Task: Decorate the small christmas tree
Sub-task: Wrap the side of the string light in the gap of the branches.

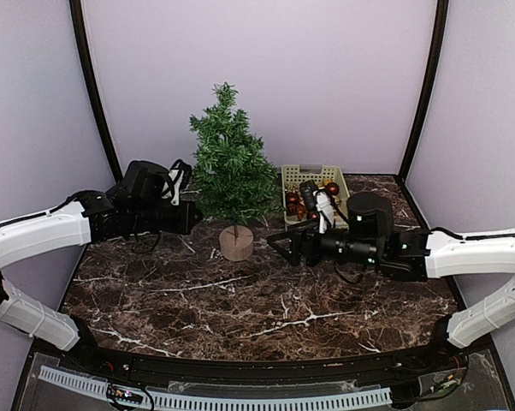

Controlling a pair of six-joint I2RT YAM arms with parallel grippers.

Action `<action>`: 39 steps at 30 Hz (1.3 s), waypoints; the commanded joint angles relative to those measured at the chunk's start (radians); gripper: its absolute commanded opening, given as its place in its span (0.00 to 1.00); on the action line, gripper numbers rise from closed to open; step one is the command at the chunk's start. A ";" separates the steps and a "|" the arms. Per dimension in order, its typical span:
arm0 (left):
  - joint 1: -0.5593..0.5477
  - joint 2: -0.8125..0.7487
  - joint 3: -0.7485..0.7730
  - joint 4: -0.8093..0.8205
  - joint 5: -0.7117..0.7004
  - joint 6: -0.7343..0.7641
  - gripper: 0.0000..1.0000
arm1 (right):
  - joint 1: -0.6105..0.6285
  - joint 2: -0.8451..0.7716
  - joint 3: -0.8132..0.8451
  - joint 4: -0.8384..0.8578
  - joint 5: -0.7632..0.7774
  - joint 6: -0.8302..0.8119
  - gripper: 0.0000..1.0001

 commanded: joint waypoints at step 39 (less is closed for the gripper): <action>0.226 -0.096 0.046 -0.049 0.051 0.255 0.65 | -0.139 0.319 0.156 -0.204 -0.317 -0.376 0.71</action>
